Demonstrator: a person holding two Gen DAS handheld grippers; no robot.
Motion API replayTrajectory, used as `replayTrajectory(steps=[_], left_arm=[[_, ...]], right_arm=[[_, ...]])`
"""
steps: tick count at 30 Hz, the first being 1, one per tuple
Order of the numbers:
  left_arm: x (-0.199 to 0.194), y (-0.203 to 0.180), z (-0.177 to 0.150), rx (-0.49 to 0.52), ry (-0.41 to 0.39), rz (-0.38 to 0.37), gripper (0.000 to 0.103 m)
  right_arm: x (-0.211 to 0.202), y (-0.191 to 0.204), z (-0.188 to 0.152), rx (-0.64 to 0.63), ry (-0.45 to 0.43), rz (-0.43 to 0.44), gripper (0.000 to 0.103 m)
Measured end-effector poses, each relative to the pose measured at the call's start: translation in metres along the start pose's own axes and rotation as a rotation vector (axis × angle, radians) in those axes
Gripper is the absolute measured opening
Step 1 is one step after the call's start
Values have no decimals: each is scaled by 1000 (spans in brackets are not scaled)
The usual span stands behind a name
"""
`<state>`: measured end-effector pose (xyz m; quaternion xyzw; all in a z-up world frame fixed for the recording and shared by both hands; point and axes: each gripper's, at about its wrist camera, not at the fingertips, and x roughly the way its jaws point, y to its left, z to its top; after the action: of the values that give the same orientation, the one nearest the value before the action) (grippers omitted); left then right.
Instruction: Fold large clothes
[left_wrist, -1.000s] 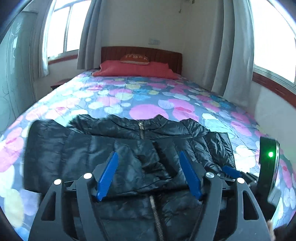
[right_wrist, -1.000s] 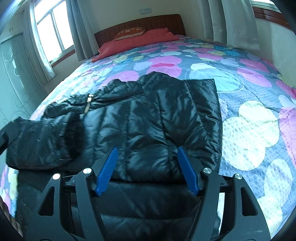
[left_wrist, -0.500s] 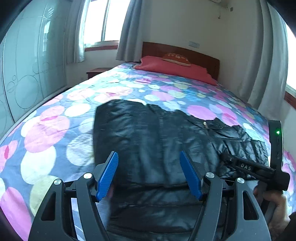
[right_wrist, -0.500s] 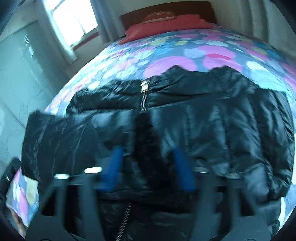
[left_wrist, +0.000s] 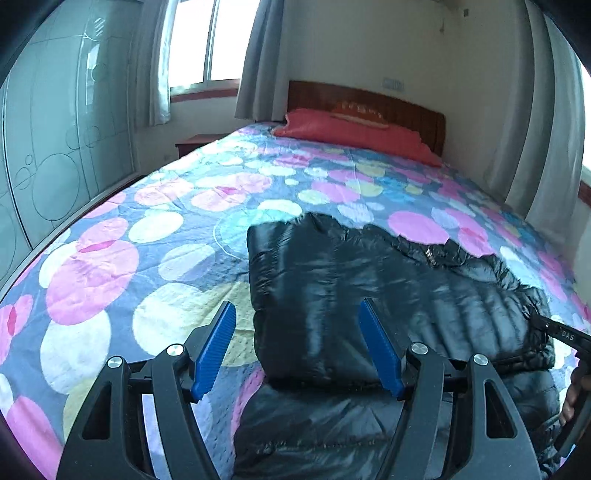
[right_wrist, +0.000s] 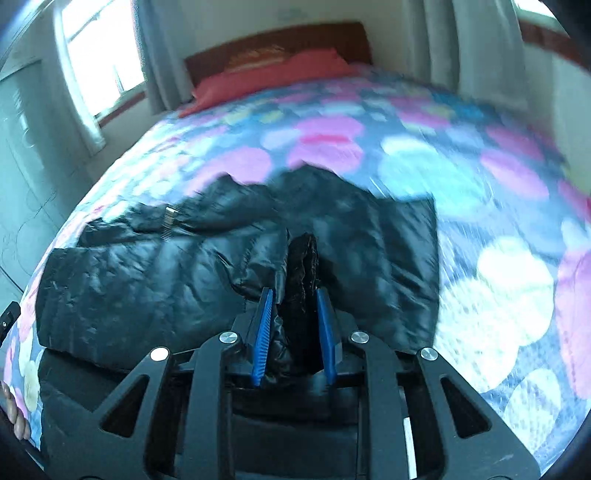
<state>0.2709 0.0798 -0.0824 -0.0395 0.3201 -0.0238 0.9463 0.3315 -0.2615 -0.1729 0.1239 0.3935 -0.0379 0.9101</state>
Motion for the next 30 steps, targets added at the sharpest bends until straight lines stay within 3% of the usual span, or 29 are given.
replayTrajectory(steps=[2,5,8,15,20,22,25,27,30], left_arm=[[12,-3,2,21,24,6,68],[26,-3,7,48,34,41,68],[45,0,14,56,51,76,68],[97,8,2,68,193,150,70],[89,7,5,71,206,182,70],[68,8,13,30,150,168,70],[55,1,20,-30,95,77,70],[63,-8,20,-47,113,16,70],[94,-19,6,9,198,49,71]], right_arm=[[2,-7,-2,19,24,18,30],[-13,-2,0,21,-37,-14,33],[-17,15,10,-11,-79,13,33],[45,31,5,-71,32,5,34],[30,43,12,-95,15,-32,34],[16,46,17,-83,-27,-9,35],[16,58,25,-86,-37,36,37],[29,71,25,-113,-16,40,40],[60,80,15,-159,41,1,43]])
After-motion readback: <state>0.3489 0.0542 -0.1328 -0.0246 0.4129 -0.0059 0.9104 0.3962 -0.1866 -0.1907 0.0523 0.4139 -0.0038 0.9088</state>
